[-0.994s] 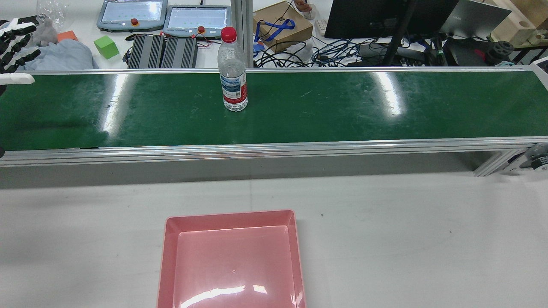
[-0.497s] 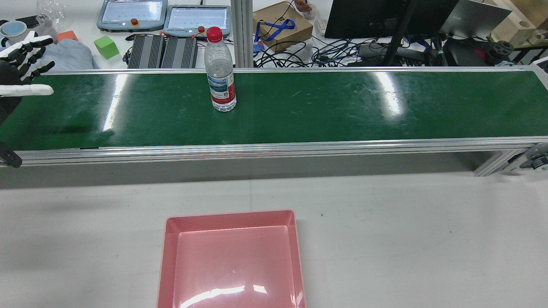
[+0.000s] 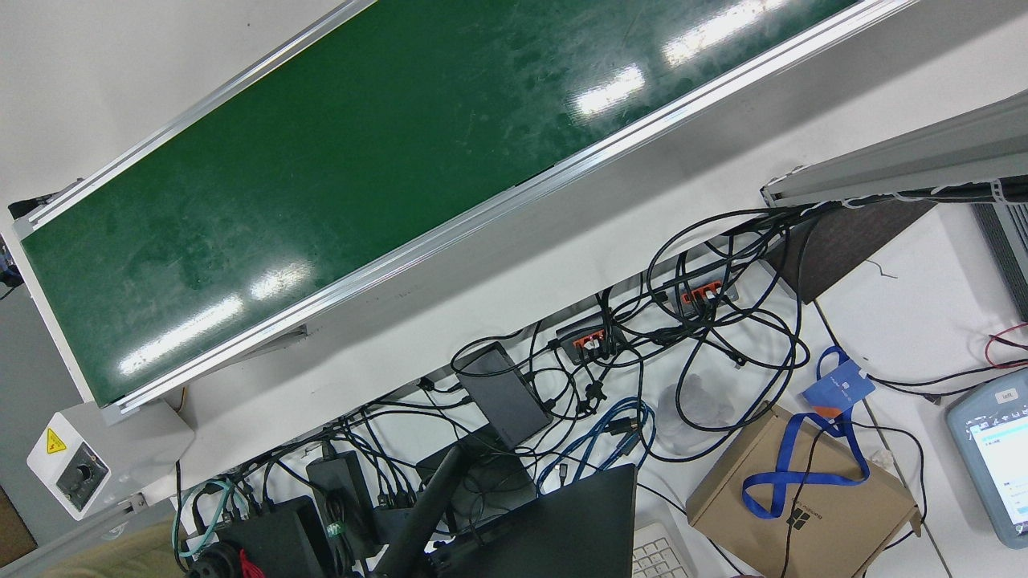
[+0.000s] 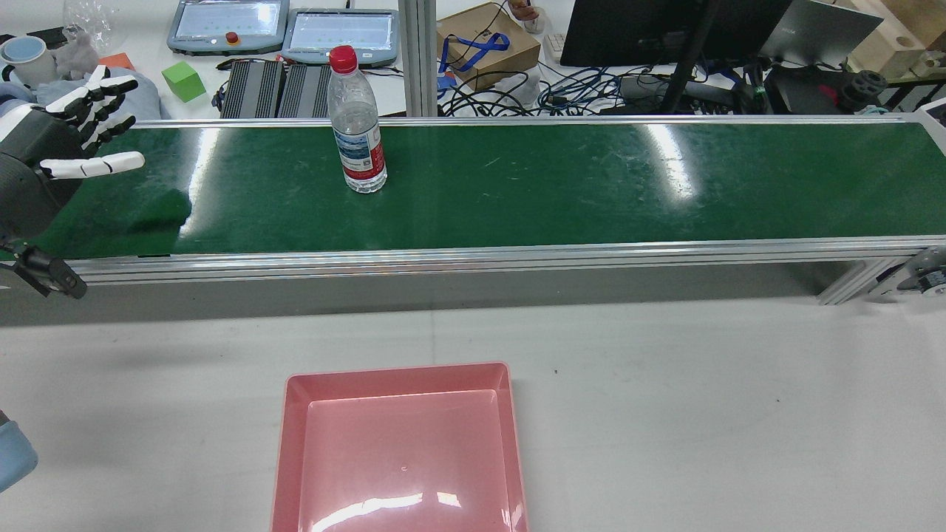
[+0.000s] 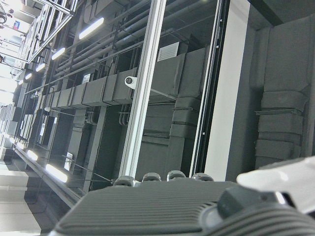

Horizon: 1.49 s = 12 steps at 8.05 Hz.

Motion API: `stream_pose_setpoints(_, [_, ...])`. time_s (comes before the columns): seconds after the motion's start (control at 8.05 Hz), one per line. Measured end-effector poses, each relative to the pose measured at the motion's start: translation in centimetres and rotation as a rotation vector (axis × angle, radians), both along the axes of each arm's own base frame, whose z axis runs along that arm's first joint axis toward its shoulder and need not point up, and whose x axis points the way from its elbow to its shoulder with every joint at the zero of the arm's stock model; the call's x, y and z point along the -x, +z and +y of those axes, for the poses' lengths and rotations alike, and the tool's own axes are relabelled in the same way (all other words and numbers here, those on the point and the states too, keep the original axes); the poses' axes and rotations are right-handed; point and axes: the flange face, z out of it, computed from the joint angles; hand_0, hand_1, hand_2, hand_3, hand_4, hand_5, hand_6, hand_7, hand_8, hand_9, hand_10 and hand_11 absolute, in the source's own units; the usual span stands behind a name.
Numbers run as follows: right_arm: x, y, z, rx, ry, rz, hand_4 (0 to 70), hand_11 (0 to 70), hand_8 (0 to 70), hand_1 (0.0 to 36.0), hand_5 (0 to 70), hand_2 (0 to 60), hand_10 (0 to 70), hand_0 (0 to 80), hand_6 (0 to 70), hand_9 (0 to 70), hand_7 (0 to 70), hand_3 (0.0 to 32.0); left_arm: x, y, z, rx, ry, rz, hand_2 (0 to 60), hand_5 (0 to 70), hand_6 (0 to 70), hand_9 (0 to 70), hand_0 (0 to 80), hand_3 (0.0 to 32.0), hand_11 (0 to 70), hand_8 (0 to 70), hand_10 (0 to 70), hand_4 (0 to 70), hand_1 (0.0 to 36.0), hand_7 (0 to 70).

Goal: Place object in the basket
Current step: 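Raise the left hand and move it toward the approaching bottle, then close the left hand fingers around the bottle on the belt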

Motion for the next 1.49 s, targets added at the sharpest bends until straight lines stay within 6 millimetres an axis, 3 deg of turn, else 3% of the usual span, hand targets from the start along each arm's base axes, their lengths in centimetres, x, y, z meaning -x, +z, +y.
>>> stream_pose_setpoints(0.12, [0.0, 0.0, 0.0, 0.000, 0.000, 0.000, 0.0, 0.0, 0.0, 0.0, 0.0, 0.0, 0.0, 0.0, 0.0, 0.0, 0.0, 0.0, -0.3, -0.4, -0.1, -0.005, -0.006, -0.003, 0.4, 16.2, 1.6, 6.2, 53.5, 0.0, 11.2, 3.8, 6.6, 21.6, 14.9, 0.0])
stream_pose_setpoints(0.25, [0.0, 0.0, 0.0, -0.001, 0.000, 0.000, 0.0, 0.0, 0.0, 0.0, 0.0, 0.0, 0.0, 0.0, 0.0, 0.0, 0.0, 0.0, -0.5, -0.7, -0.2, -0.008, -0.009, -0.003, 0.0, 14.4, 1.2, 5.7, 52.3, 0.0, 9.8, 3.3, 5.9, 20.2, 8.8, 0.0])
stream_pose_setpoints(0.5, [0.0, -0.1, 0.0, -0.001, 0.000, 0.000, 0.0, 0.0, 0.0, 0.0, 0.0, 0.0, 0.0, 0.0, 0.0, 0.0, 0.0, 0.0, -1.1, -0.9, -0.9, -0.003, -0.010, -0.010, 0.0, 15.6, 1.8, 6.1, 55.5, 0.0, 11.1, 3.5, 6.5, 20.6, 13.2, 0.0])
stream_pose_setpoints(0.99, [0.0, -0.1, 0.0, 0.000, 0.000, 0.000, 0.0, 0.0, 0.0, 0.0, 0.0, 0.0, 0.0, 0.0, 0.0, 0.0, 0.0, 0.0, -2.6, -0.7, -2.9, 0.003, -0.008, -0.019, 0.0, 14.3, 0.5, 5.2, 52.4, 0.0, 8.6, 2.1, 5.0, 19.7, 9.1, 0.0])
stream_pose_setpoints(1.49, [-0.1, -0.1, 0.0, -0.001, 0.001, 0.000, 0.0, 0.0, 0.0, 0.0, 0.0, 0.0, 0.0, 0.0, 0.0, 0.0, 0.0, 0.0, -2.7, -2.7, -3.2, -0.005, -0.005, -0.013, 0.0, 14.5, 0.8, 5.7, 52.2, 0.0, 8.9, 2.5, 5.1, 20.1, 11.1, 0.0])
